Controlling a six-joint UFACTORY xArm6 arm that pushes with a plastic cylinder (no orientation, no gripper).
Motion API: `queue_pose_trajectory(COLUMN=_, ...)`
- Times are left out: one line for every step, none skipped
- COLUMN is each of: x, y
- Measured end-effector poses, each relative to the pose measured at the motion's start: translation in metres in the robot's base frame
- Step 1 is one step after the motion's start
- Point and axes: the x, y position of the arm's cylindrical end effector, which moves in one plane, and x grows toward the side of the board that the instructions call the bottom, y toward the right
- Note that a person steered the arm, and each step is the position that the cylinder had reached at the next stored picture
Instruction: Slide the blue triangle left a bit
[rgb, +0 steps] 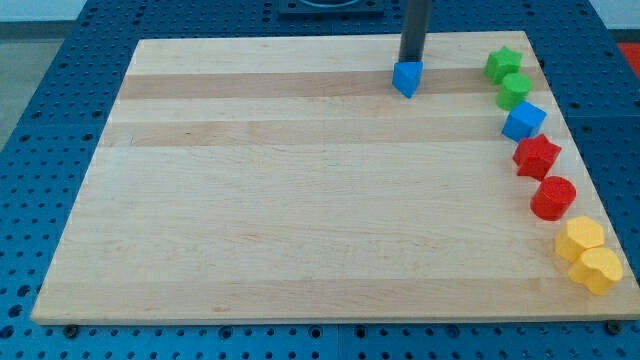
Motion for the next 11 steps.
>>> queue_pose_trajectory(x=-0.004, y=0.024)
queue_pose_trajectory(x=0.011, y=0.035)
queue_pose_trajectory(x=0.030, y=0.033)
queue_pose_trajectory(x=0.036, y=0.013)
queue_pose_trajectory(x=0.036, y=-0.026)
queue_pose_trajectory(x=0.037, y=-0.059)
queue_pose_trajectory(x=0.044, y=-0.081)
queue_pose_trajectory(x=0.059, y=-0.084)
queue_pose_trajectory(x=0.068, y=-0.089)
queue_pose_trajectory(x=0.063, y=-0.089)
queue_pose_trajectory(x=0.042, y=-0.068)
